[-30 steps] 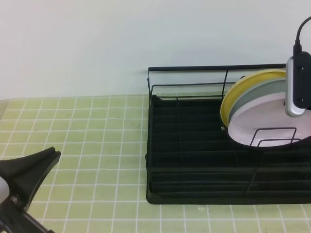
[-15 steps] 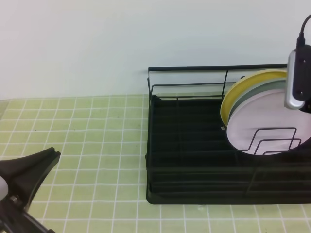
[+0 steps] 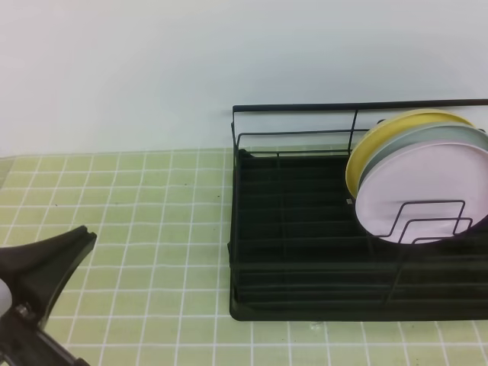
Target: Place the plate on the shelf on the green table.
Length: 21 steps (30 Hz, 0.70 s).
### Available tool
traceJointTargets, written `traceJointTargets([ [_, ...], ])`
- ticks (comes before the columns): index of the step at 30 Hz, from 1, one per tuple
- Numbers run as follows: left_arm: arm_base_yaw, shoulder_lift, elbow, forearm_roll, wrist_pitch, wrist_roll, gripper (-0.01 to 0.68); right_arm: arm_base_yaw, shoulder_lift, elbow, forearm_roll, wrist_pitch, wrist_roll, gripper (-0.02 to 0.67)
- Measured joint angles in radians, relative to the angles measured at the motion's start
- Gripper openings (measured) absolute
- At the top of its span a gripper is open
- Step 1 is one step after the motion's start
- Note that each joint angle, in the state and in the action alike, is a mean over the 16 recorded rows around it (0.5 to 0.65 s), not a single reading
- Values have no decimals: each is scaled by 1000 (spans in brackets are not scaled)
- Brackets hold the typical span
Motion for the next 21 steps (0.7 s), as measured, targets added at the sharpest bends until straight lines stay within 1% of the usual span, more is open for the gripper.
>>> traceJointTargets([
  [4,0,-1,0,13,-4,-18,0,0,-117,51,122,-44,109,77],
  [8,0,-1,0,24,7,-37,0,0,-234,150,225,-38,177,20],
  [13,0,-2,0,26,46,-55,0,0,-393,332,287,9,191,2],
  [21,0,-2,0,27,103,-61,0,0,-645,635,298,81,161,-1],
])
